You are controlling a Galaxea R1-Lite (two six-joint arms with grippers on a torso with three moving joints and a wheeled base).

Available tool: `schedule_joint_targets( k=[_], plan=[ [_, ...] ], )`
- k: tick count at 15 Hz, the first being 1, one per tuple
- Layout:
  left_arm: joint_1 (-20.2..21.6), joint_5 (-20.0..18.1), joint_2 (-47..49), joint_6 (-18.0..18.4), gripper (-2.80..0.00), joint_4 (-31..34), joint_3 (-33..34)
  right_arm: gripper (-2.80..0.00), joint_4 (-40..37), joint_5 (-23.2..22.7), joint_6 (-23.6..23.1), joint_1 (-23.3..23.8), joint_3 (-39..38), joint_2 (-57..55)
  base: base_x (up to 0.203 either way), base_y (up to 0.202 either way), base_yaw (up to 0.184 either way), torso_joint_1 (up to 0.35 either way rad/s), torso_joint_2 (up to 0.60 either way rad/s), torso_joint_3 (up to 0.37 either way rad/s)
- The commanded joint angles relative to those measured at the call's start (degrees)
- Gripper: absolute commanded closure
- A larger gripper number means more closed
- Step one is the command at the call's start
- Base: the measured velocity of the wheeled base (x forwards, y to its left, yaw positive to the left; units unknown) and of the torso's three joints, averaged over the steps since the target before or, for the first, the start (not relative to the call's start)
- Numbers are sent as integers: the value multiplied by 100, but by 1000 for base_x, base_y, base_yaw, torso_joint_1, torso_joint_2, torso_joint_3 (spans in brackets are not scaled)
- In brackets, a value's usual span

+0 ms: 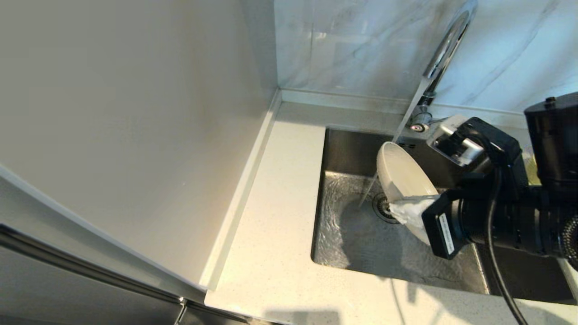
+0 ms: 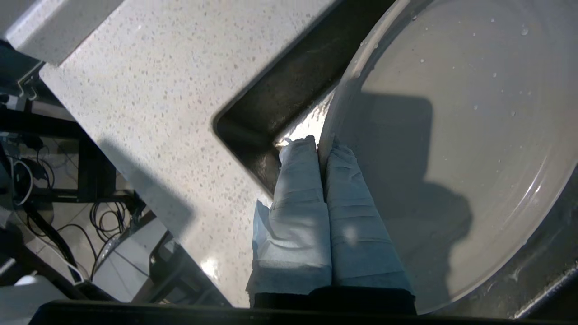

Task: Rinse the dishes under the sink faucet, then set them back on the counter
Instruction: Rinse the plate

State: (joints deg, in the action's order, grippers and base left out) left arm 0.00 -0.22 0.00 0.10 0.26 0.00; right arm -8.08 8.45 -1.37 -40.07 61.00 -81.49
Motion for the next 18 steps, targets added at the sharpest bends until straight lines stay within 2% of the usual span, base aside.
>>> schedule_joint_targets(
  k=[1,3,10,12,18],
  plan=[
    [0,-5,0,-1,0,0,0,0,-2,65,2,-13,254,-362,0,0,0,0,0,0],
    [0,-5,0,-1,0,0,0,0,12,365,36,-4,530,-597,0,0,0,0,0,0],
    [0,-5,0,-1,0,0,0,0,17,849,84,122,1237,-1189,0,0,0,0,0,0],
    [0,-4,0,-1,0,0,0,0,17,1014,84,287,1412,-1326,0,0,0,0,0,0],
    [0,1,0,-1,0,0,0,0,8,1092,84,965,1581,-1457,0,0,0,0,0,0]
  ],
)
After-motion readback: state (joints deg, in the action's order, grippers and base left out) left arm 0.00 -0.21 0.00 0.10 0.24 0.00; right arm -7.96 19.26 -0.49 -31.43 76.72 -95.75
